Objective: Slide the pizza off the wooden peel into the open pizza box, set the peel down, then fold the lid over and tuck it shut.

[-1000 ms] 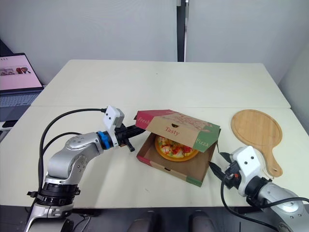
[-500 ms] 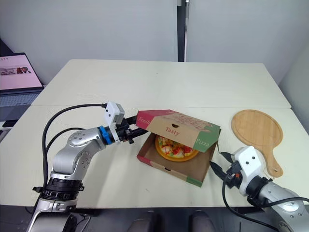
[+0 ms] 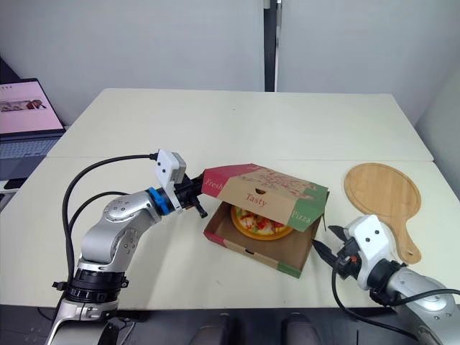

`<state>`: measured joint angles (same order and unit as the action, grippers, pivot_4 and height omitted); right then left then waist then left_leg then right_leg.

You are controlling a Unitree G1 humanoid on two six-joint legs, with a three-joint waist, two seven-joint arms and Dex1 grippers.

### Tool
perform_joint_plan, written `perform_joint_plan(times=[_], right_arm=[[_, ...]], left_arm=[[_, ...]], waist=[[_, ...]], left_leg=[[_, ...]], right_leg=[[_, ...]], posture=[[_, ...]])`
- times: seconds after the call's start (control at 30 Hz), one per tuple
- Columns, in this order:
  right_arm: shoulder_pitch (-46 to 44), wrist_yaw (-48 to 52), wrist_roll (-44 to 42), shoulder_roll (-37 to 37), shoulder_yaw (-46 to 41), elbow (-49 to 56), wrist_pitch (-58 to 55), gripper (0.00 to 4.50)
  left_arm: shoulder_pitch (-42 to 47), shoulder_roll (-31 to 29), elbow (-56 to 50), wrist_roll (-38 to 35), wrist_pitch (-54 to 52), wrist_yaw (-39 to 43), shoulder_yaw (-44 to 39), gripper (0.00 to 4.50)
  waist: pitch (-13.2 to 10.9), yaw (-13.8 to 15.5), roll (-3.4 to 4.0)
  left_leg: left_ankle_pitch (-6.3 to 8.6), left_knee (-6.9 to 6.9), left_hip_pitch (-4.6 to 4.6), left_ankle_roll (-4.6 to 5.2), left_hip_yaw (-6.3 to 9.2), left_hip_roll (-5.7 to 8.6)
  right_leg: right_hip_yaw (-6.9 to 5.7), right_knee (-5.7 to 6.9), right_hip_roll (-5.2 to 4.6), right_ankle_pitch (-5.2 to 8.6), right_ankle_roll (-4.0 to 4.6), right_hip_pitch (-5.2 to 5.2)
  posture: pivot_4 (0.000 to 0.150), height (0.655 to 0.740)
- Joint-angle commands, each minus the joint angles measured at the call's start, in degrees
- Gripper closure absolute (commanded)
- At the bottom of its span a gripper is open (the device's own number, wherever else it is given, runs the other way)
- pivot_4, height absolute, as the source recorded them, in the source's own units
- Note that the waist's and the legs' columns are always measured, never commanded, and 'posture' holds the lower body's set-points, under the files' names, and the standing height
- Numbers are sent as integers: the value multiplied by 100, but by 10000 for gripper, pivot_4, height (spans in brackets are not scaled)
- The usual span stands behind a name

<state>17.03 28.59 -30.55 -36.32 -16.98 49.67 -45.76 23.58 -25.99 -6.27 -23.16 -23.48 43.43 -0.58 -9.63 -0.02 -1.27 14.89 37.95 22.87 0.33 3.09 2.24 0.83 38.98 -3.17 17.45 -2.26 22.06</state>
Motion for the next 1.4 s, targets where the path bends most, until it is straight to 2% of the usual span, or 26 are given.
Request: perform_joint_plan(times=[0.03, 0.2, 0.43, 0.57, 0.73, 0.97, 1.27, 1.4], right_arm=[[54, 212, -134, -253, -475, -73, 9, 16938], [-113, 305, -372, -408, -959, -347, -95, 16938], [-640, 126, -730, -406, -1158, -470, -267, 16938], [-1044, -61, -1133, -339, -1066, -420, -502, 26016], [-1578, -279, -1492, -325, -633, -333, -727, 44330], [-1979, -439, -1619, -326, 150, -273, -838, 44730], [-1829, -360, -1436, -427, 404, -389, -607, 44730], [-1694, -244, -1315, -445, 435, -458, -422, 45000]], left_arm=[[-65, -4, -322, -24, -20, -64, -13, 44842], [-287, -84, -437, 1, -82, -62, 29, 44842], [-535, -154, -402, 101, -32, -22, 55, 44842], [-625, -203, -330, 180, 42, 32, 54, 45000], [-685, -234, -327, 268, 134, 90, 99, 45000], [-760, -269, -436, 286, 198, 219, 140, 45000], [-802, -228, -529, -27, 140, 374, -32, 45000], [-881, -396, -651, -278, 18, 610, -115, 36178]], waist=[[0, 0, 0], [0, -2, 0], [0, -4, 0], [0, -4, 0], [0, -12, 0], [0, -7, 0], [0, -5, 0], [0, -8, 0]], left_leg=[[0, 0, -1, 0, -1, 0], [0, -1, -2, 0, -1, 0], [0, -1, -3, 0, -1, -1], [0, -1, -3, 1, -1, -1], [0, -1, -2, 1, -1, -1], [1, -1, 1, 1, -1, -2], [1, -2, 1, 1, -1, -2], [1, -1, 1, 1, -1, -2]], right_leg=[[1, 0, 0, 0, 0, -1], [1, 0, 1, 0, 0, -2], [0, 0, 1, 0, 0, -3], [0, 0, 1, 0, 0, -3], [0, 0, 1, 0, 0, -3], [-1, -2, 0, 0, 0, -1], [-1, -2, 0, 0, 0, -1], [-2, -2, 0, 0, 0, 0]], posture=[[1500, 7318], [1500, 7318], [1500, 7318], [1500, 7318], [1500, 7318], [1500, 7318], [1500, 7318], [1500, 7318]])
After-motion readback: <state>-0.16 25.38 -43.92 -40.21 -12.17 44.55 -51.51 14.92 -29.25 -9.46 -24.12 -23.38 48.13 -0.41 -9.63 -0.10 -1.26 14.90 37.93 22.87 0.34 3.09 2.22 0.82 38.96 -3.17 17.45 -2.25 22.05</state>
